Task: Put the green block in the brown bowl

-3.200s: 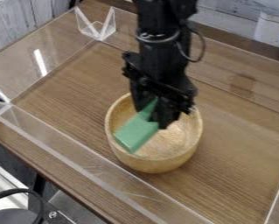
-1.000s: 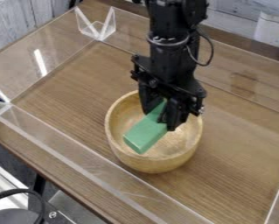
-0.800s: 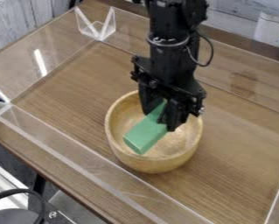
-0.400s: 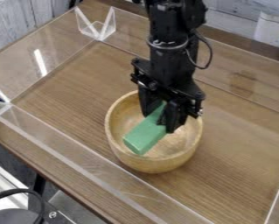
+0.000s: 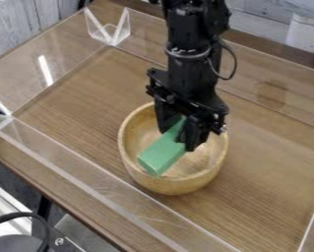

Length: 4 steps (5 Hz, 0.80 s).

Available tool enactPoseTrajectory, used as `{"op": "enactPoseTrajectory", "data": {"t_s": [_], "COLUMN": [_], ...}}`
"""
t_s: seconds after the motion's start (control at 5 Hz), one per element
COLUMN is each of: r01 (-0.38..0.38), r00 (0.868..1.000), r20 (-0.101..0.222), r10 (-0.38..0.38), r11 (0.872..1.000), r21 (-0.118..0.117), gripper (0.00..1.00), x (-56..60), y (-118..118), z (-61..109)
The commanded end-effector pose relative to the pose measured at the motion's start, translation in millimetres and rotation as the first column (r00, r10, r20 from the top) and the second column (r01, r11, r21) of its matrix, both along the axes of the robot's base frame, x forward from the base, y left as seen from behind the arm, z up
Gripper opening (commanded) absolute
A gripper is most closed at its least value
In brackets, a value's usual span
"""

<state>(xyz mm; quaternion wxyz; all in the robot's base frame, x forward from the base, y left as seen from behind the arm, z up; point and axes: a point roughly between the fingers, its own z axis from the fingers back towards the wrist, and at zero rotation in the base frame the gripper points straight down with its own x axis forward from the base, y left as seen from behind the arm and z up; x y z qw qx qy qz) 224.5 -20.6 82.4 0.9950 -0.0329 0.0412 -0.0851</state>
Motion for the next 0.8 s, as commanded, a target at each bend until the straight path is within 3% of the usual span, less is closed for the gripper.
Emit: {"op": "enactPoseTrajectory", "data": {"t_s": [0.0, 0.4, 0.6], "r01": [-0.014, -0.023, -0.027], "r00": [0.999, 0.999, 0.999], "r20": [0.046, 0.037, 0.034], "r10": [0.014, 0.023, 0.028], "r11": [1.000, 1.000, 1.000], "r21": [-0.006, -0.009, -0.010], "gripper": [0.00, 0.00, 1.00], "x": [10.6, 11.2, 11.2], "y": [2.6, 5.2, 6.0], "z": [8.9, 7.6, 10.9]}}
